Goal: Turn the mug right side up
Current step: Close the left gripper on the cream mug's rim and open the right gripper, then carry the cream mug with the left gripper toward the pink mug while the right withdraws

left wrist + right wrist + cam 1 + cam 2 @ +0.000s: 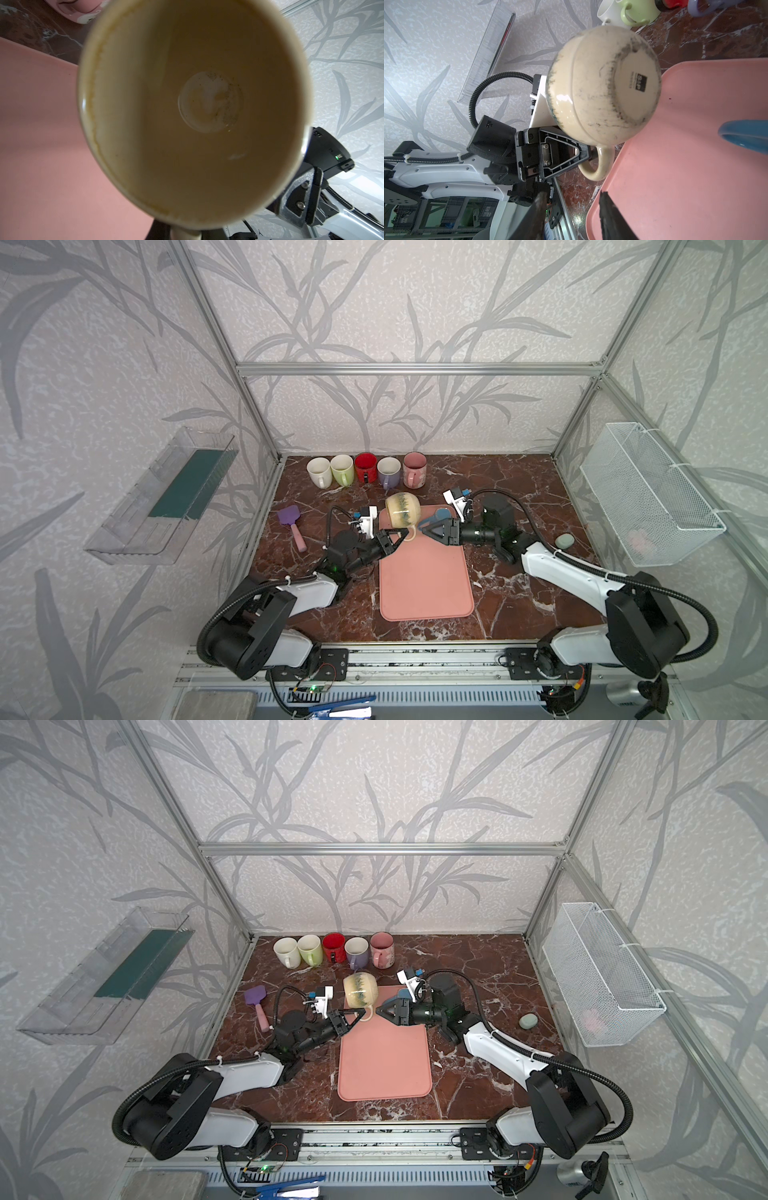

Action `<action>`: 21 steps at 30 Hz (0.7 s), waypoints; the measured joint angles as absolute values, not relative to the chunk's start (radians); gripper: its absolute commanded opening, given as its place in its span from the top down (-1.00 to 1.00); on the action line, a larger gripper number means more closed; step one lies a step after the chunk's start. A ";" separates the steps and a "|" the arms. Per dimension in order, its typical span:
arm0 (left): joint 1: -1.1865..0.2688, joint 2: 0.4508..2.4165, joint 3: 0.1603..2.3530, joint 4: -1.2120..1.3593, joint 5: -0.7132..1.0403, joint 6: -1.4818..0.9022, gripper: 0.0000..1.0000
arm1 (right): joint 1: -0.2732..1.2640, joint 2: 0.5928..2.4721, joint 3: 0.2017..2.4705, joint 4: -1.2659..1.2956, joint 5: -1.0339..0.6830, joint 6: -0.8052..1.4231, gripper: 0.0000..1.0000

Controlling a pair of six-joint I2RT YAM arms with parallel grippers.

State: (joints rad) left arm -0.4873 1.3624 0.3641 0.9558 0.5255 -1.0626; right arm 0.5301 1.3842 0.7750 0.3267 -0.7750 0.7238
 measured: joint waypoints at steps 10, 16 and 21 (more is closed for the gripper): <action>-0.476 1.322 0.519 0.663 0.494 -0.981 1.00 | 0.528 1.306 0.760 0.268 -0.748 0.689 0.15; -0.466 1.347 0.646 0.537 0.498 -0.940 1.00 | 0.506 1.232 0.719 0.212 -0.727 0.674 0.15; -0.457 1.405 0.772 0.461 0.516 -0.905 1.00 | 0.469 1.183 0.685 0.169 -0.715 0.664 0.06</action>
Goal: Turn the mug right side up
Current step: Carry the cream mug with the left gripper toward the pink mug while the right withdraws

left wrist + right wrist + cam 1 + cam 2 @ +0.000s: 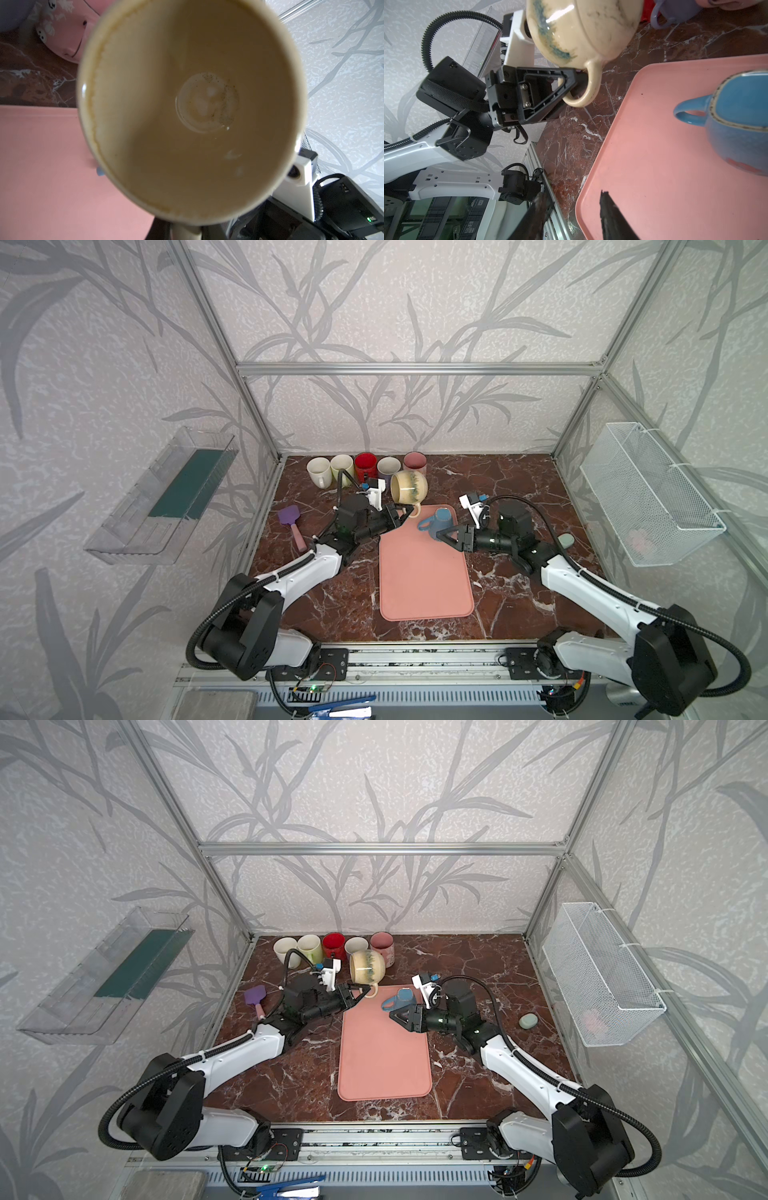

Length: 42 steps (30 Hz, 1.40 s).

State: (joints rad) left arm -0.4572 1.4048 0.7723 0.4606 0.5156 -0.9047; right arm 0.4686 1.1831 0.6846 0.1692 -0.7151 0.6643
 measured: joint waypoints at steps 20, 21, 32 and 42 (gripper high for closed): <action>-0.450 1.867 1.413 0.113 0.607 -0.780 1.00 | 0.360 1.101 0.589 0.074 -0.663 0.635 -0.70; -0.450 1.895 1.450 0.091 0.612 -0.775 1.00 | 0.358 1.106 0.588 0.074 -0.662 0.635 -0.70; -0.454 2.152 1.831 -0.200 0.601 -0.645 1.00 | 0.348 1.111 0.587 0.056 -0.633 0.619 -0.70; -0.504 2.344 2.153 -0.465 0.521 -0.510 1.00 | 0.345 1.111 0.587 0.039 -0.615 0.611 -0.69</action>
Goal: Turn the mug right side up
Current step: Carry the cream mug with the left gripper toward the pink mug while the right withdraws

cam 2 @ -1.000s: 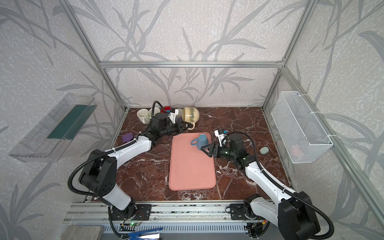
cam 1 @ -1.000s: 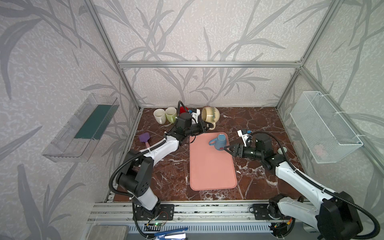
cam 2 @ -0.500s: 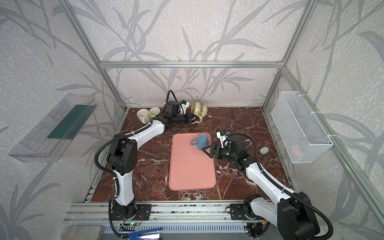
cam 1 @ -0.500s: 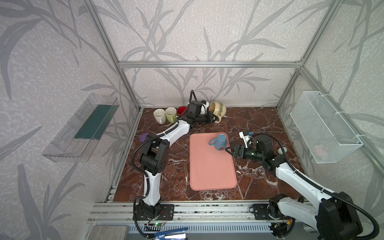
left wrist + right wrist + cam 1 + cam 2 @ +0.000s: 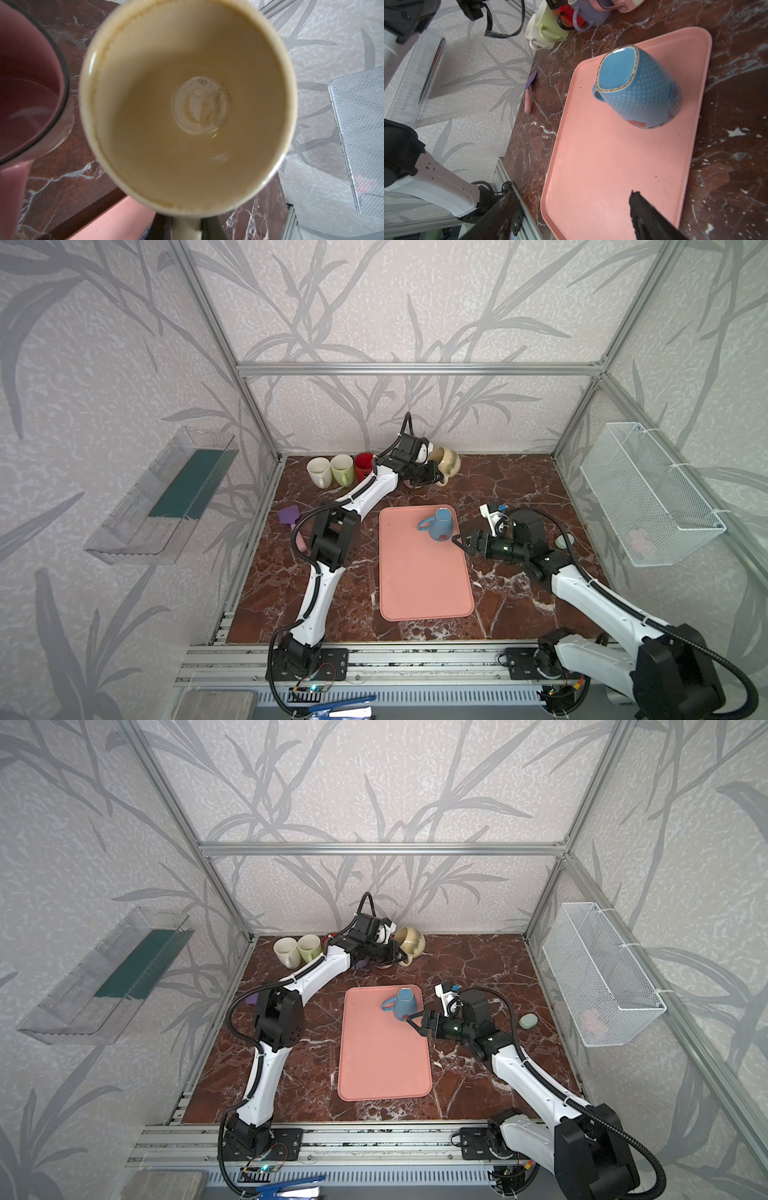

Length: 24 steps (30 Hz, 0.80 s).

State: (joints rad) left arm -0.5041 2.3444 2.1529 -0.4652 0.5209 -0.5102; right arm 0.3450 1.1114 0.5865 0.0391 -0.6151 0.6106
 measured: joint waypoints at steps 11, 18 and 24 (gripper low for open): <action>-0.550 2.486 2.351 -0.631 0.407 -0.430 1.00 | 0.344 1.111 0.575 0.039 -0.609 0.608 -0.68; -0.570 2.557 2.456 -0.704 0.306 -0.364 1.00 | 0.339 1.099 0.562 0.053 -0.610 0.614 -0.67; -0.587 2.563 2.468 -0.738 0.210 -0.307 1.00 | 0.338 1.066 0.545 0.070 -0.611 0.621 -0.67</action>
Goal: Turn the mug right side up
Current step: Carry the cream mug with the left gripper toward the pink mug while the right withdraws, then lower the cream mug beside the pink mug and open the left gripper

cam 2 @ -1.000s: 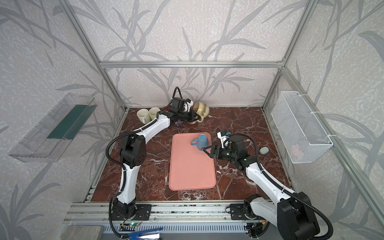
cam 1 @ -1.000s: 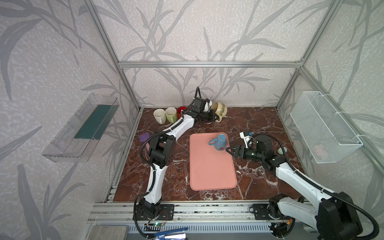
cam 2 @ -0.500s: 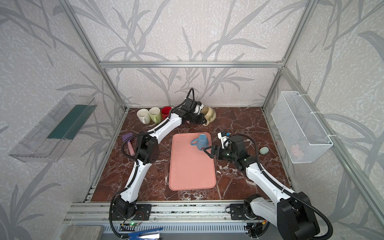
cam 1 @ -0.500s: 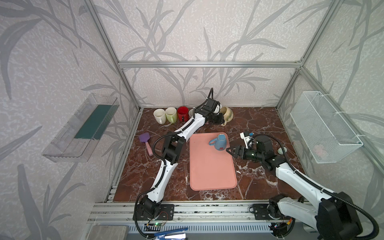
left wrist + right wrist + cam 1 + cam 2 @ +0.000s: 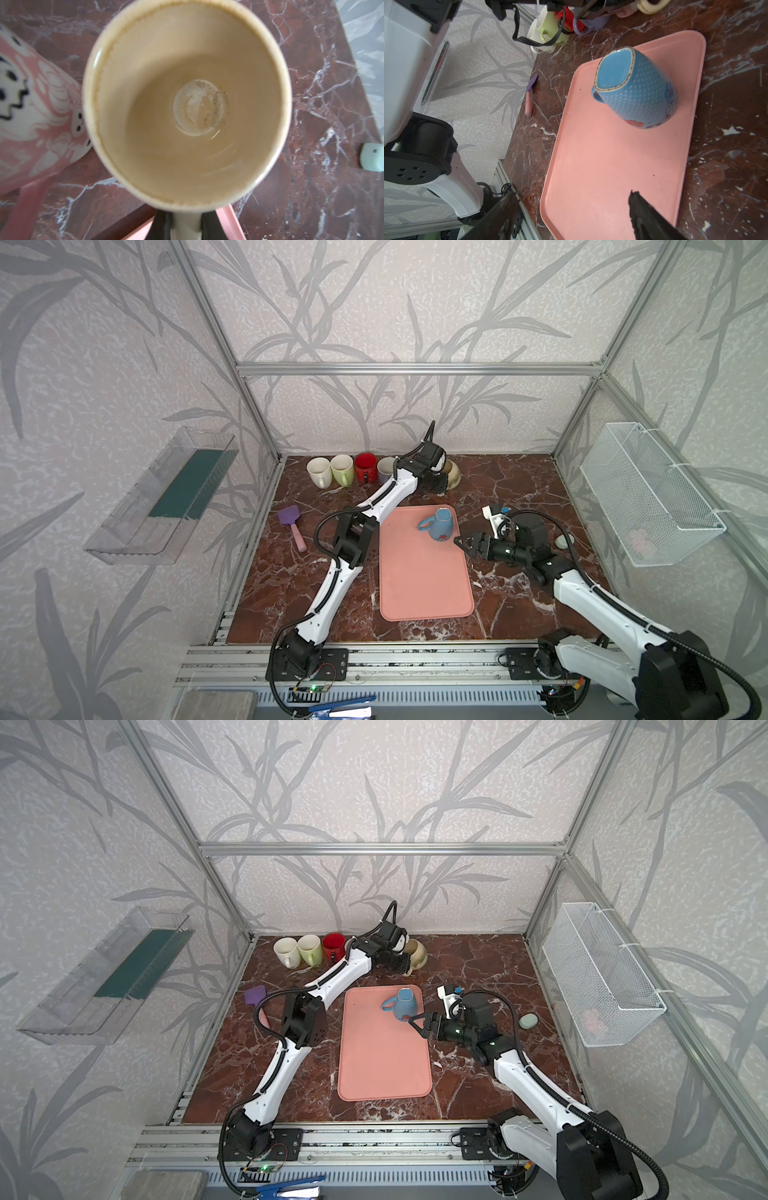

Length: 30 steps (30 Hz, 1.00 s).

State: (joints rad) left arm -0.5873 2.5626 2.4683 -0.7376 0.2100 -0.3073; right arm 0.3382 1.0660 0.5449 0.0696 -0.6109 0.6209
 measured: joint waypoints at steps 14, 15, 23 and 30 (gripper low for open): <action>-0.641 2.616 2.511 -0.766 -0.016 -0.189 1.00 | 0.319 0.984 0.526 -0.057 -0.500 0.605 -0.67; -0.642 2.619 2.511 -0.770 -0.028 -0.183 1.00 | 0.318 0.984 0.526 -0.075 -0.485 0.603 -0.67; -0.646 2.633 2.543 -0.795 -0.113 -0.155 1.00 | 0.311 0.984 0.526 -0.140 -0.417 0.600 -0.67; -0.645 2.667 2.592 -0.806 -0.150 -0.149 1.00 | 0.311 0.985 0.526 -0.146 -0.406 0.600 -0.67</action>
State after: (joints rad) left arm -0.6445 2.6671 2.5923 -0.8062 -0.1501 -0.1486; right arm 0.3111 0.9848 0.5262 -0.1459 -0.4061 0.6003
